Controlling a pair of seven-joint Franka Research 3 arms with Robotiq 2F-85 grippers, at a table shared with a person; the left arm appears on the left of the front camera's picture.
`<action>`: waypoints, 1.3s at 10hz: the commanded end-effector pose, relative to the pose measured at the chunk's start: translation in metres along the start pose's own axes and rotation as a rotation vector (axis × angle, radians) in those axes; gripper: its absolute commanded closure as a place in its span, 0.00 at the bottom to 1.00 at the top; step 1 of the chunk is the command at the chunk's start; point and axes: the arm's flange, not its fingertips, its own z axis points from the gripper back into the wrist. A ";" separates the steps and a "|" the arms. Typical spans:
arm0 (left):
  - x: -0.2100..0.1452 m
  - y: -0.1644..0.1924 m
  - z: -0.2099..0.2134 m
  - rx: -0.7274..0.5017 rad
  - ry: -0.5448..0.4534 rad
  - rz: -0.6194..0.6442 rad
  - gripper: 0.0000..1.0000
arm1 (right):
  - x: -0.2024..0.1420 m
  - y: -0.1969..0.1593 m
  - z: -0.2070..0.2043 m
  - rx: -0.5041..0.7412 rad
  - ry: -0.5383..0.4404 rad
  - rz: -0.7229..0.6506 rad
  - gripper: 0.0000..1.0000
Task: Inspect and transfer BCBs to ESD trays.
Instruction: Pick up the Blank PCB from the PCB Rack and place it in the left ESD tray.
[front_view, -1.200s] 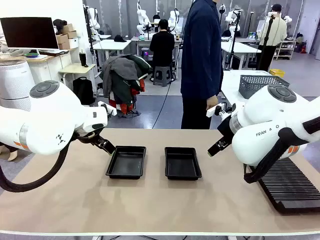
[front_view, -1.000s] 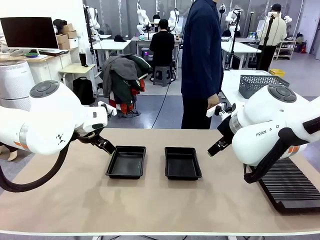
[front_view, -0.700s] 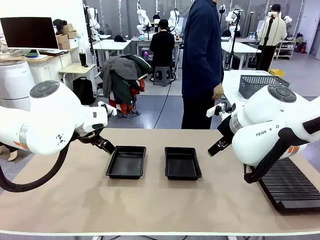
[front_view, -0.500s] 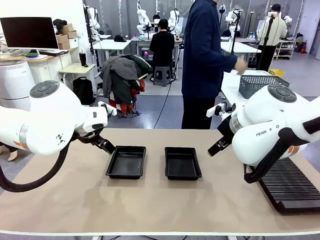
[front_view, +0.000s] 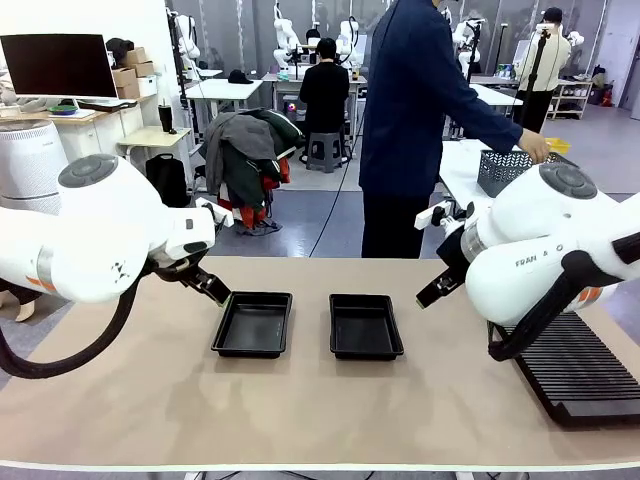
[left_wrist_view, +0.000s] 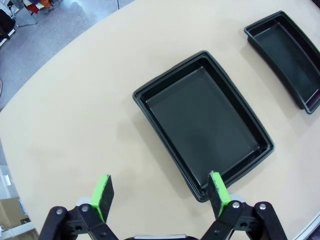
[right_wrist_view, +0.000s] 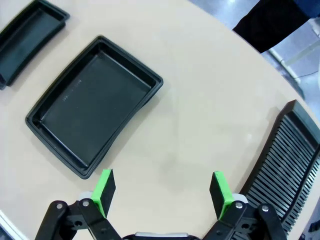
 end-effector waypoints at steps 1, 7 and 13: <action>0.024 0.005 0.054 -0.031 0.050 0.028 0.00 | 0.016 -0.004 0.061 0.105 0.027 -0.126 0.00; 0.086 0.039 0.185 -0.212 0.136 0.320 0.00 | 0.065 -0.073 0.214 0.283 0.131 -0.455 0.00; 0.092 0.079 0.270 -0.381 0.076 0.525 0.00 | 0.059 -0.179 0.287 0.479 0.213 -0.719 0.00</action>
